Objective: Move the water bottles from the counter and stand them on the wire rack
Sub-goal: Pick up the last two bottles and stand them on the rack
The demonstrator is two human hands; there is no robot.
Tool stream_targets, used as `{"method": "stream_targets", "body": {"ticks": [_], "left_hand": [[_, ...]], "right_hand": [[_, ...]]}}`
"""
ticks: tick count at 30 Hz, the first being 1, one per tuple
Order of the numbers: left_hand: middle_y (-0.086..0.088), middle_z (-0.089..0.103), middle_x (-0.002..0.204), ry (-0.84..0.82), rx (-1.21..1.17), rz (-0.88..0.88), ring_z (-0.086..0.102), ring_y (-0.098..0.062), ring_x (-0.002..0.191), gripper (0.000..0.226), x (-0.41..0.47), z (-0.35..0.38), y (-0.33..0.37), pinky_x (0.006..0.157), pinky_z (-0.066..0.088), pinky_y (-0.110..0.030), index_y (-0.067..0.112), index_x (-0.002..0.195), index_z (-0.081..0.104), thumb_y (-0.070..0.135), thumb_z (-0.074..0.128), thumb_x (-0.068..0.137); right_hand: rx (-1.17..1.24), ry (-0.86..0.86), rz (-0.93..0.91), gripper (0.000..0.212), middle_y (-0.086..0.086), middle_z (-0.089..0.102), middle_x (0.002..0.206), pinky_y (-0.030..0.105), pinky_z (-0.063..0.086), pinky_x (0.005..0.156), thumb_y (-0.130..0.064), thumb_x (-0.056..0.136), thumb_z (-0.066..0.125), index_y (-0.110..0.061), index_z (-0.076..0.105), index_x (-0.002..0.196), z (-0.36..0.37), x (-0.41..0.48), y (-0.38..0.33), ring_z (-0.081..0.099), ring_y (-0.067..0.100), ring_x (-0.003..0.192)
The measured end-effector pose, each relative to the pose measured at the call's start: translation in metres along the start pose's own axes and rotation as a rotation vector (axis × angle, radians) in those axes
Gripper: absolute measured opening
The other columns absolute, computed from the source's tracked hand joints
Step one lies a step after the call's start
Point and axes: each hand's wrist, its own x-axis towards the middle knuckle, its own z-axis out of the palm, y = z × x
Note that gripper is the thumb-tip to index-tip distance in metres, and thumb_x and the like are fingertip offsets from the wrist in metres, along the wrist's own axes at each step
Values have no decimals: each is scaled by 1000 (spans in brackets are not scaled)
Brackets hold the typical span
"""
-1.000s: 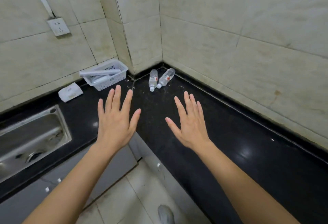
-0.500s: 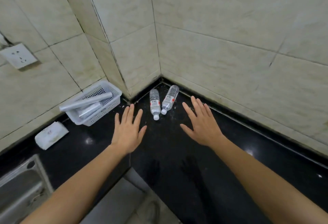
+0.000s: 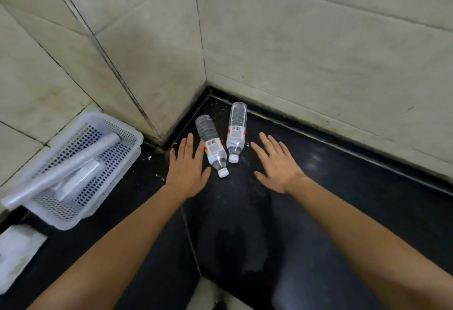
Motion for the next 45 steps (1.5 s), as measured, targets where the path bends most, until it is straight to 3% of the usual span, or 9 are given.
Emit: {"method": "stream_targets", "body": {"ticks": [6,11,14,19,26,29,32,35,45], "left_hand": [[-18,-9,167,-177,81,180,-6,-34,154,85,55,26,-4,122,15,-55,15,160,5,33,56,94],[-11,-10,168,-163,226,327,-7,-30,155,96,107,33,-12,122,17,-53,17,159,1,24,65,88],[-9,0,168,-169,208,360,-2,-29,155,99,125,44,-15,118,24,-50,21,160,2,28,69,87],[-17,29,151,-81,247,326,23,-41,141,69,123,52,-10,106,31,-56,22,143,44,39,71,82],[-12,53,121,-113,74,163,48,-33,117,67,84,73,-19,114,20,-60,12,114,51,50,76,64],[-11,52,120,-125,64,156,49,-32,114,69,69,74,-20,113,22,-59,15,116,50,52,74,63],[-12,49,128,-152,107,158,47,-34,119,81,65,75,-18,112,24,-59,21,131,44,64,69,68],[-14,52,128,-162,128,139,51,-38,117,92,66,74,-14,107,32,-57,26,132,43,87,55,64],[-1,68,96,-75,-47,198,66,-27,87,88,6,85,18,81,43,-42,22,99,62,96,40,57]], "right_hand": [[227,-78,20,84,12,-5,170,51,25,123,-19,95,58,-19,9,163,15,62,-10,6,35,156],[76,-24,-31,97,12,-9,170,50,20,124,-2,87,65,-18,6,163,6,108,-8,1,35,157],[-83,-49,-83,96,9,-19,169,50,14,126,-3,92,62,-18,-1,163,6,136,1,-8,34,157],[-377,-49,-197,97,9,-23,168,54,10,125,-15,98,61,-28,-11,161,24,169,8,-13,38,155],[-420,-45,-78,80,18,19,161,61,7,124,-24,87,71,-28,27,154,19,161,-8,16,45,150],[-367,-80,51,72,18,37,141,61,13,122,-48,82,70,-28,42,145,10,150,1,36,42,135],[-224,-223,129,88,17,47,138,50,36,110,-68,74,69,-20,42,144,10,123,14,47,37,126],[84,-267,250,83,14,52,132,43,48,92,-61,74,74,-15,41,134,29,81,16,55,34,118],[408,7,623,64,5,59,127,46,45,94,-56,83,65,-22,49,134,92,-31,-38,54,33,116]]}}
